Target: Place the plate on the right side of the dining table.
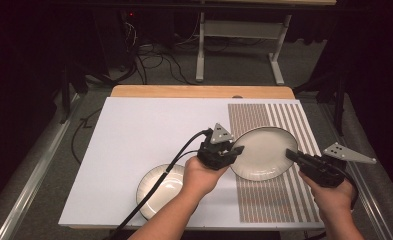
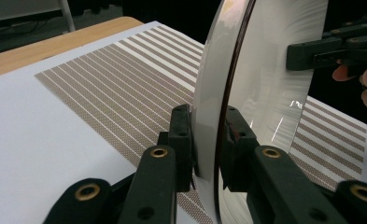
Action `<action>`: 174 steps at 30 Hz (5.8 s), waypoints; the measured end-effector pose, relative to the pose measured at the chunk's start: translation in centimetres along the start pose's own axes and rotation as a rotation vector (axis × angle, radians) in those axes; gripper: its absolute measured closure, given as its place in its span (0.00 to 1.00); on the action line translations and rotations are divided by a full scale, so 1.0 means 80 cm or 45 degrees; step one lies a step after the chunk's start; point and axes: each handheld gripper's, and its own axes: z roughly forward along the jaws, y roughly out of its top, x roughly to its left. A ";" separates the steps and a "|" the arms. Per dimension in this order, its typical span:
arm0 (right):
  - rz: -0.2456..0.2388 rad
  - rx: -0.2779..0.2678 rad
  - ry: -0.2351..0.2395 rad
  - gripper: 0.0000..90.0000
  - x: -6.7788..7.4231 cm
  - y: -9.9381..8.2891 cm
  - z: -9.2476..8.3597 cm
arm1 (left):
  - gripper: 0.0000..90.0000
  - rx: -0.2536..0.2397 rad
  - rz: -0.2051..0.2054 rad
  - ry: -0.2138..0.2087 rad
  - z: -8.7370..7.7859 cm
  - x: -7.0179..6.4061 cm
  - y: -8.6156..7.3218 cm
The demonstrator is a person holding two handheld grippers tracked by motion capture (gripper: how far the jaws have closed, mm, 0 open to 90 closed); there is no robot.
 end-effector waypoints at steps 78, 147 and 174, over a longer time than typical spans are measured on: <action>0.094 0.109 -0.193 0.96 -0.070 -0.042 -0.007 | 0.49 0.036 -0.011 0.102 0.076 0.008 -0.003; 0.331 0.309 -0.358 0.90 -0.111 -0.052 0.053 | 0.00 -0.199 -0.171 0.431 -0.249 0.145 -0.194; -0.041 0.070 -0.271 0.31 -0.035 -0.029 0.026 | 0.00 -0.196 -0.123 0.427 -0.247 0.142 -0.195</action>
